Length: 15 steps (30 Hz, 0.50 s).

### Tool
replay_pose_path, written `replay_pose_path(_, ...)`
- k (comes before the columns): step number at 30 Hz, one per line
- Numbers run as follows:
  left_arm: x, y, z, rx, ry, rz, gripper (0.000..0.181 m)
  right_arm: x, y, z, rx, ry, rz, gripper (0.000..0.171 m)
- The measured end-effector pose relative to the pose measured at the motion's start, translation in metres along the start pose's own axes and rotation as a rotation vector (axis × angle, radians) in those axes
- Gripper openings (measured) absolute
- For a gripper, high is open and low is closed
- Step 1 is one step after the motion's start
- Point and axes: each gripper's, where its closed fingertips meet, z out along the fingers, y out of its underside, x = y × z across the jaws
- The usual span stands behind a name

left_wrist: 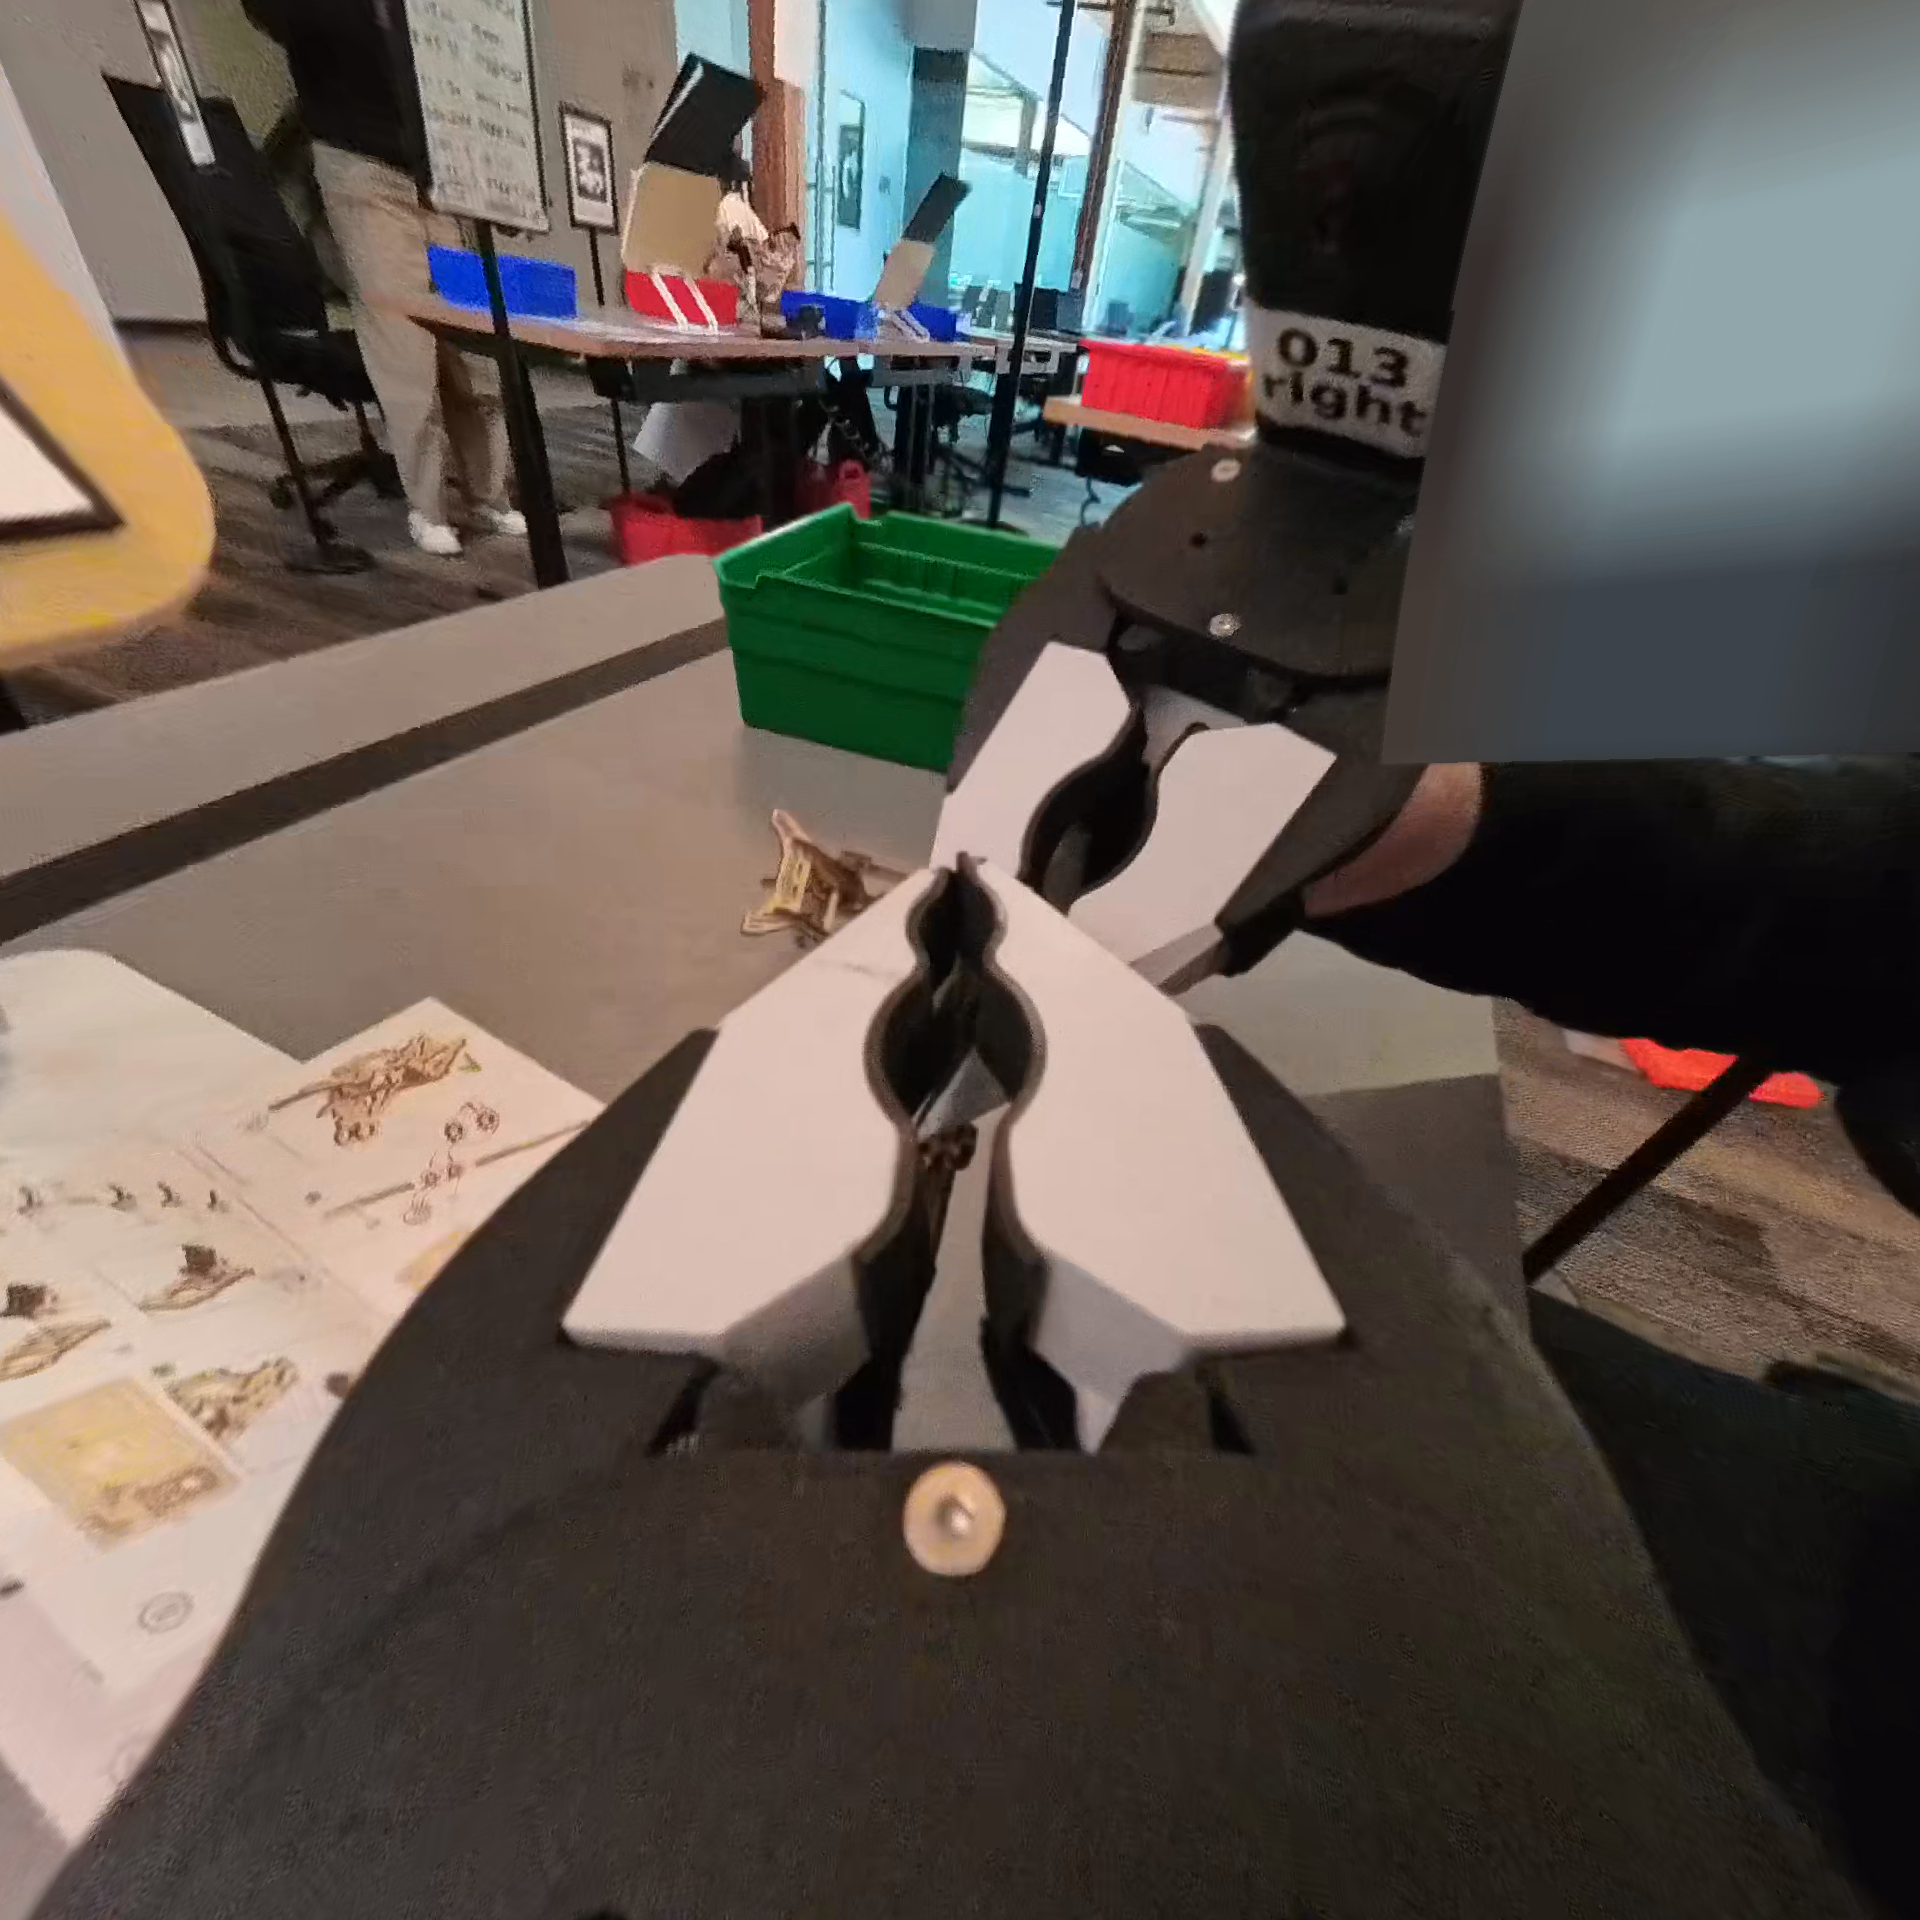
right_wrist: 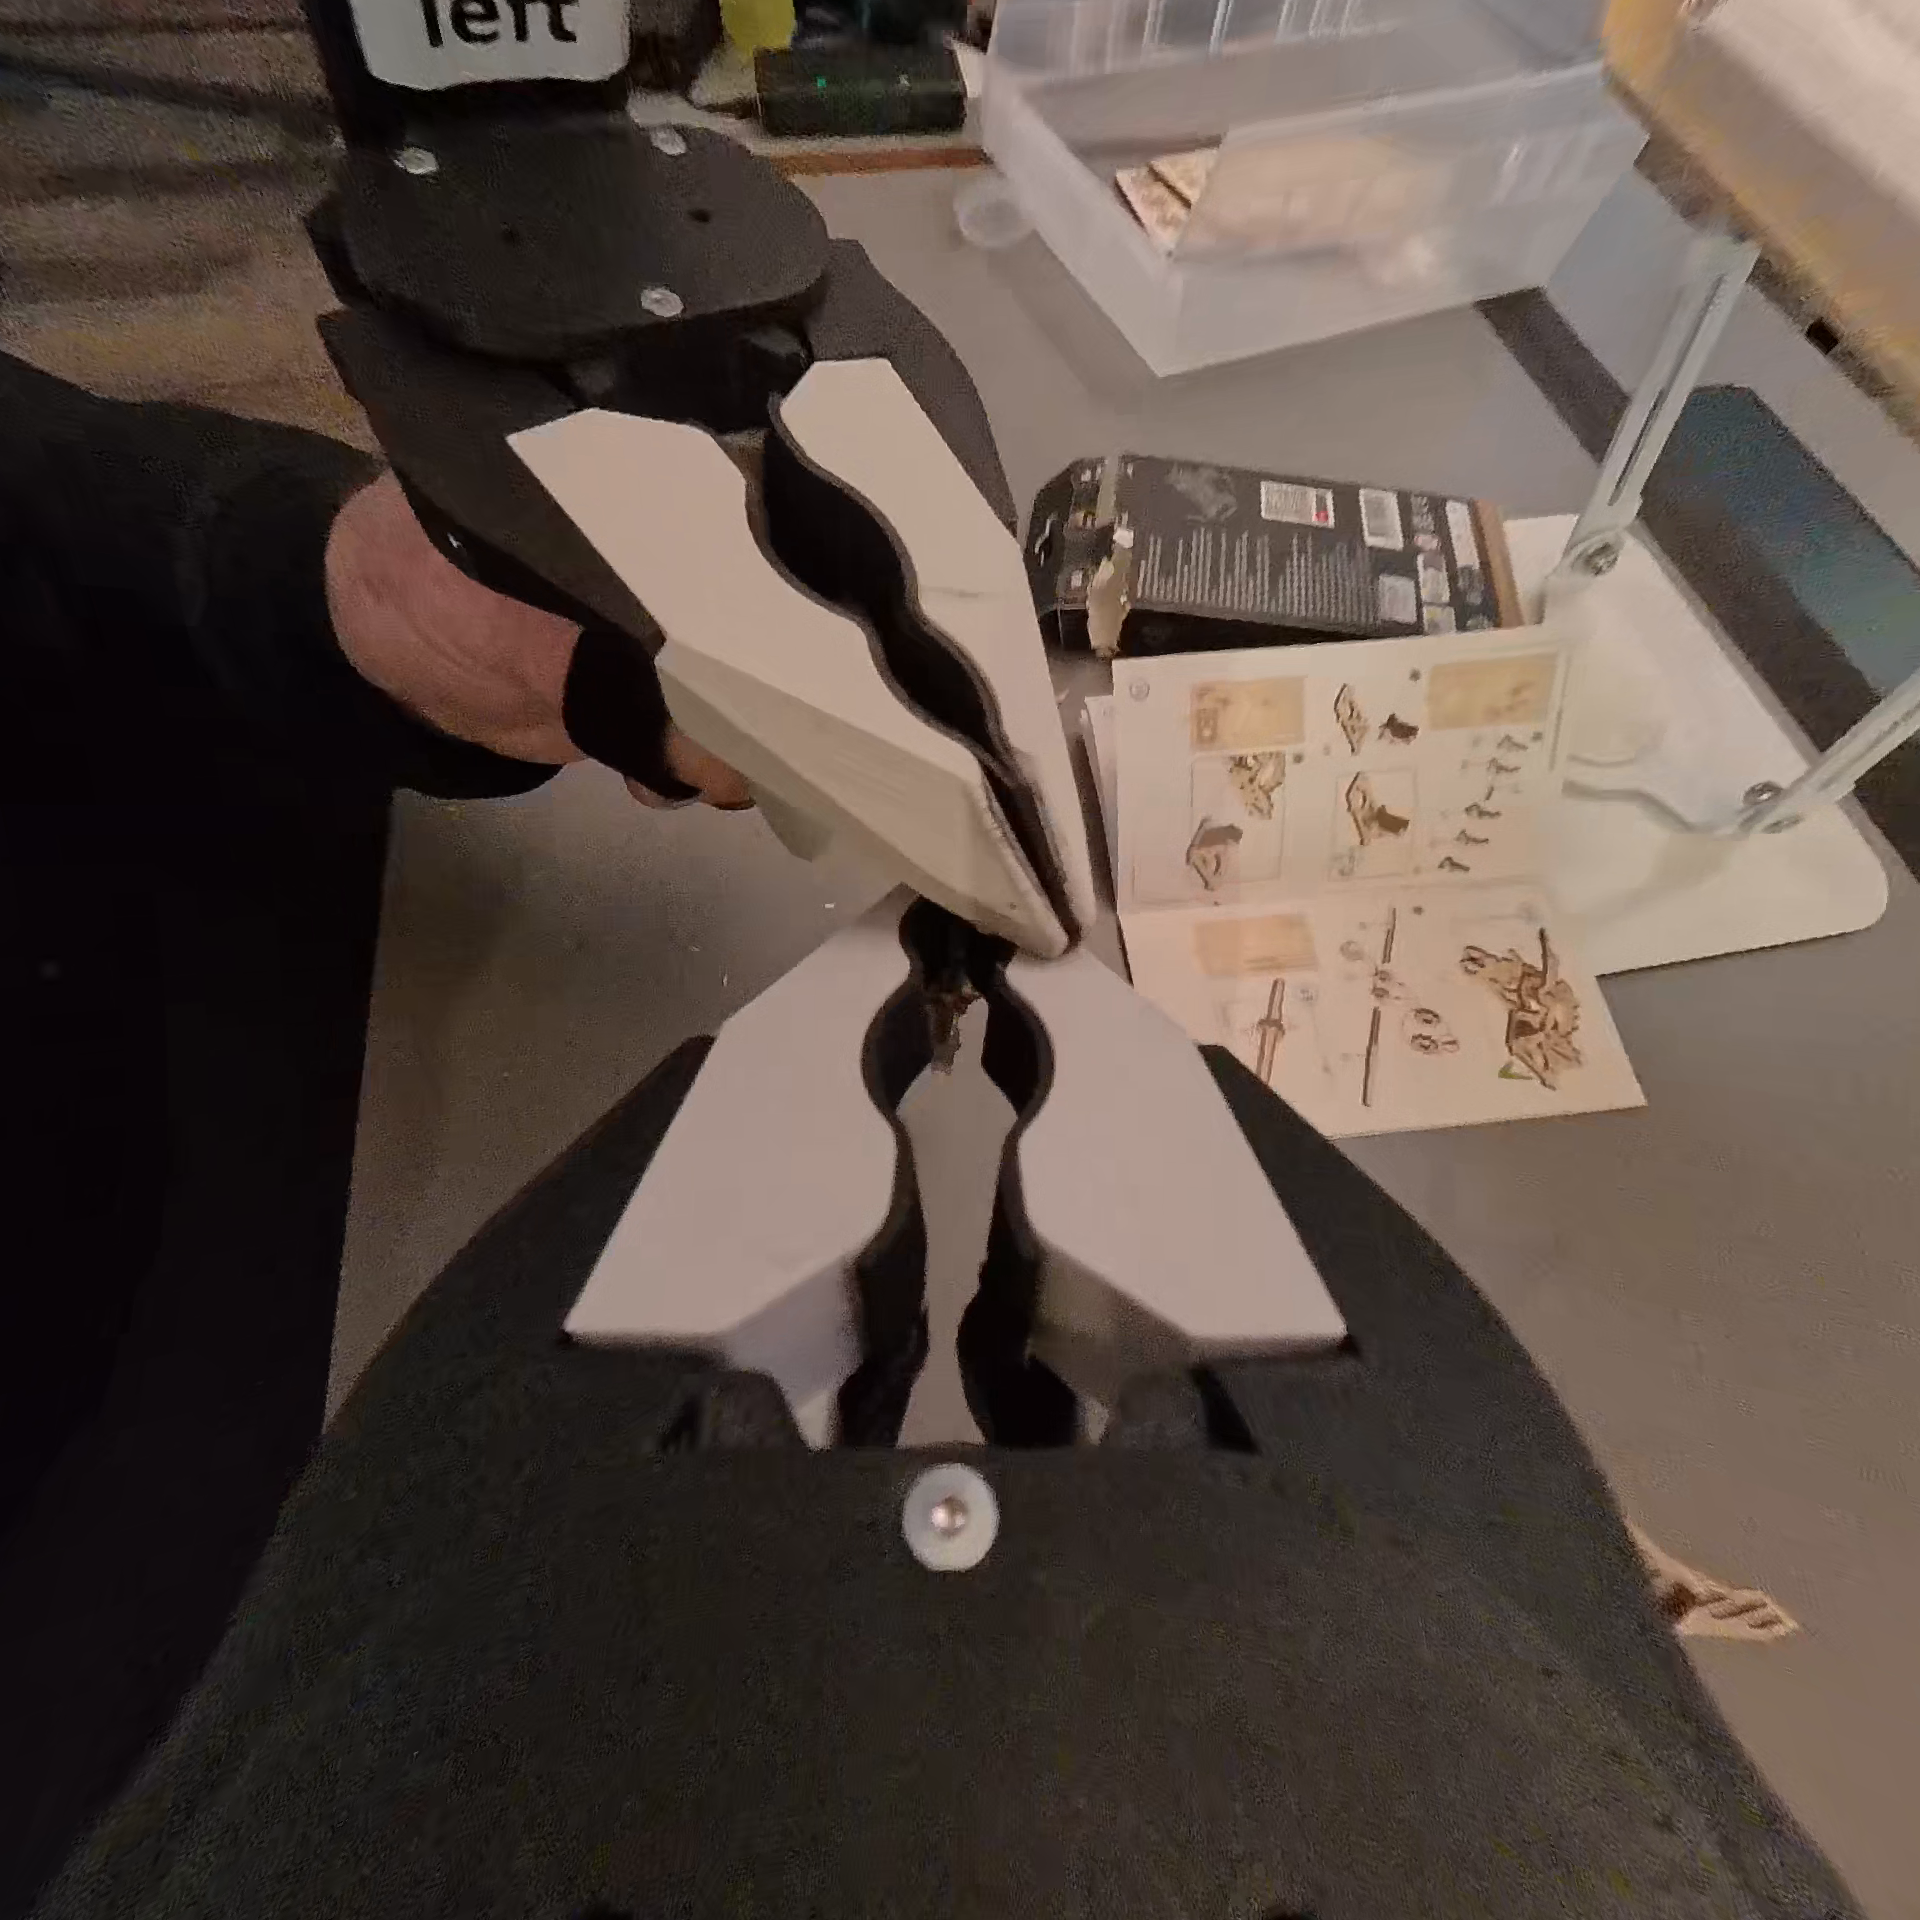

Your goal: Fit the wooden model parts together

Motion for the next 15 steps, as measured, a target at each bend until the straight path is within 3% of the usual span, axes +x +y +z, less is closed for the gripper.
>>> replay_pose_path(3,-0.003,0.018,0.003,-0.084,-0.016,0.036,0.0,0.0,0.018,0.009,-0.036,0.012,0.002,0.0)
replay_pose_path(5,-0.004,0.025,0.003,-0.037,0.011,-0.08,0.0,-0.002,0.022,0.015,-0.019,-0.009,0.033,0.0)
replay_pose_path(8,0.006,-0.009,-0.003,0.005,-0.006,0.022,0.0,-0.005,-0.007,-0.001,0.026,0.013,-0.025,0.0)
replay_pose_path(11,-0.004,0.027,0.004,-0.09,-0.036,0.006,0.0,-0.001,0.02,0.016,-0.001,0.015,0.011,0.0)
replay_pose_path(13,-0.003,0.021,0.003,-0.03,-0.027,-0.047,0.0,0.0,0.02,0.015,-0.048,0.044,-0.018,0.0)
replay_pose_path(15,0.008,-0.011,-0.003,0.027,-0.014,0.01,0.0,-0.006,-0.009,-0.001,0.016,0.051,-0.044,0.0)
